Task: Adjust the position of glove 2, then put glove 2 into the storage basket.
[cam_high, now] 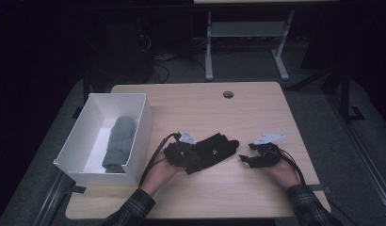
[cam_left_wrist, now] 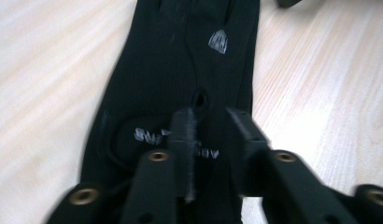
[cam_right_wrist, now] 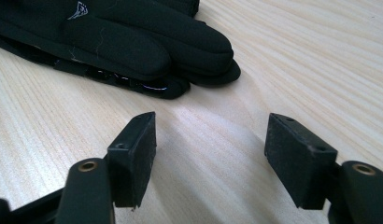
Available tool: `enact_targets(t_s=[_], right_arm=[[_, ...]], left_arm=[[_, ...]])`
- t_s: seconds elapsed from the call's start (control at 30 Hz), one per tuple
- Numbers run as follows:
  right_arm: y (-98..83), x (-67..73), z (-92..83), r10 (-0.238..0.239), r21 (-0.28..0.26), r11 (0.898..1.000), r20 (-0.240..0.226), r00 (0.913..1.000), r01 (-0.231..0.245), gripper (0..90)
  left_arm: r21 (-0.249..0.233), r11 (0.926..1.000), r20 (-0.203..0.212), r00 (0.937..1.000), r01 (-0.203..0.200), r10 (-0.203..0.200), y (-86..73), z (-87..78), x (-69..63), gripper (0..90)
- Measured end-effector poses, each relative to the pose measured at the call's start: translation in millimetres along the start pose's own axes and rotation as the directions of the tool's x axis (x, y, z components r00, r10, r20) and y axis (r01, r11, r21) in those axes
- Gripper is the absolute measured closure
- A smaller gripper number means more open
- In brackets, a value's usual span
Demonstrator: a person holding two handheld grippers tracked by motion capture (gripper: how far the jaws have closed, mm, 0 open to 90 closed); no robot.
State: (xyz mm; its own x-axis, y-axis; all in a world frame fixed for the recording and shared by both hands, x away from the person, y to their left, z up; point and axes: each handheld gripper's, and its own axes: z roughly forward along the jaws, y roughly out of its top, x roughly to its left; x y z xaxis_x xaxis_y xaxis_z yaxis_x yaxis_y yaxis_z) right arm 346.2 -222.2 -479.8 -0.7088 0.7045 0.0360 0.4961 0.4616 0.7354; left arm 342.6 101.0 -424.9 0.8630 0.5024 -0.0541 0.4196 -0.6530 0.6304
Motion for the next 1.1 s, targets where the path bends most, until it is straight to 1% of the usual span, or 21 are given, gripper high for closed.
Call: enact_targets(t_s=[0.03,0.07,0.1,0.13,0.27,0.33,0.4,0.43,0.5,0.53,0.57,0.6,0.63,0.7,0.73,0.77,0.8,0.83,1.0,1.07,1.1], right_arm=[[-0.4,0.2,0.2,0.007,-0.004,1.000,-0.002,1.0000,-0.007,32.5],[-0.4,0.2,0.2,0.007,-0.004,1.000,-0.002,1.0000,-0.007,32.5],[-0.7,0.1,0.1,0.008,-0.006,1.000,-0.001,1.0000,-0.008,32.3],[-1.7,-0.4,0.1,0.000,-0.010,1.000,0.003,1.0000,0.000,31.1],[-1.7,-0.2,0.0,0.003,-0.007,1.000,0.004,1.0000,-0.003,30.3],[-1.6,-0.3,0.1,0.004,-0.006,1.000,0.006,1.0000,-0.004,29.8],[-1.6,-0.3,0.3,0.007,-0.007,1.000,0.008,0.9999,-0.007,29.2],[-1.6,-0.2,0.2,0.009,-0.007,1.000,0.008,0.9999,-0.009,29.0],[-1.5,-0.2,0.3,0.010,-0.006,1.000,0.009,0.9999,-0.010,28.9],[-1.5,-0.2,0.3,0.010,-0.006,1.000,0.009,0.9999,-0.010,28.9],[-1.5,-0.2,0.2,0.009,-0.006,1.000,0.009,0.9999,-0.009,28.9],[-1.5,0.1,0.4,0.013,-0.007,1.000,0.008,0.9999,-0.013,28.8],[-1.5,-0.3,0.3,0.009,-0.006,1.000,0.009,0.9999,-0.009,28.8],[-1.5,-0.3,0.3,0.009,-0.006,1.000,0.009,0.9999,-0.009,28.8],[-1.5,-0.2,0.3,0.010,-0.006,1.000,0.009,0.9999,-0.010,28.8],[-1.5,-0.2,0.3,0.010,-0.006,1.000,0.009,0.9999,-0.010,28.7],[-1.5,-0.3,0.4,0.009,-0.006,1.000,0.009,0.9999,-0.009,28.7],[-1.5,-0.3,0.4,0.009,-0.006,1.000,0.009,0.9999,-0.009,28.7],[-1.4,0.0,0.5,0.013,-0.007,1.000,0.008,0.9999,-0.013,28.7],[-1.3,0.1,0.6,0.014,-0.007,1.000,0.009,0.9999,-0.014,28.7],[-1.4,-0.2,0.5,0.010,-0.007,1.000,0.010,0.9999,-0.010,28.7]], left_arm=[[-0.001,0.9999,0.008,0.9998,-0.016,0.016,2.9,-0.6,1.6,61.5],[-0.001,0.9999,0.008,0.9998,-0.016,0.016,2.9,-0.6,1.6,56.8],[-0.001,0.9996,0.018,0.9994,-0.030,0.030,6.4,-0.3,4.7,56.8],[-0.012,0.9986,0.028,0.9983,-0.051,0.051,11.3,1.6,8.3,48.6],[-0.028,0.9969,0.027,0.9969,-0.074,0.074,20.0,8.0,14.0,38.6],[-0.031,0.9952,0.027,0.9952,-0.093,0.094,24.8,14.6,16.9,33.5],[-0.022,0.9934,0.023,0.9933,-0.113,0.113,28.9,23.9,17.9,22.9],[-0.023,0.9936,0.025,0.9935,-0.111,0.111,29.7,28.3,18.4,20.0],[-0.008,0.9930,0.036,0.9923,-0.118,0.118,30.8,35.9,20.9,16.3],[-0.008,0.9930,0.036,0.9923,-0.118,0.118,30.8,35.9,20.9,14.9],[0.006,0.9928,0.032,0.9924,-0.119,0.119,31.0,43.8,22.6,13.9],[0.013,0.9931,0.030,0.9928,-0.116,0.116,30.6,48.8,23.3,13.9],[0.013,0.9931,0.030,0.9928,-0.116,0.116,30.6,48.8,23.3,13.9],[0.034,0.9920,0.026,0.9923,-0.122,0.121,29.2,56.5,24.3,13.9],[0.034,0.9941,0.031,0.9943,-0.103,0.102,27.9,61.0,23.7,14.0],[0.051,0.9924,0.039,0.9931,-0.112,0.110,27.1,63.3,24.9,14.1],[0.057,0.9925,0.052,0.9931,-0.108,0.105,26.5,64.5,25.7,14.1],[0.046,0.9947,0.064,0.9940,-0.091,0.088,25.7,65.2,26.5,15.8],[0.050,0.9928,0.075,0.9916,-0.109,0.105,25.6,64.3,26.4,20.8],[0.051,0.9927,0.085,0.9908,-0.110,0.105,25.8,62.7,26.3,34.7],[0.045,0.9931,0.111,0.9885,-0.108,0.103,26.3,59.8,25.9,45.8]])
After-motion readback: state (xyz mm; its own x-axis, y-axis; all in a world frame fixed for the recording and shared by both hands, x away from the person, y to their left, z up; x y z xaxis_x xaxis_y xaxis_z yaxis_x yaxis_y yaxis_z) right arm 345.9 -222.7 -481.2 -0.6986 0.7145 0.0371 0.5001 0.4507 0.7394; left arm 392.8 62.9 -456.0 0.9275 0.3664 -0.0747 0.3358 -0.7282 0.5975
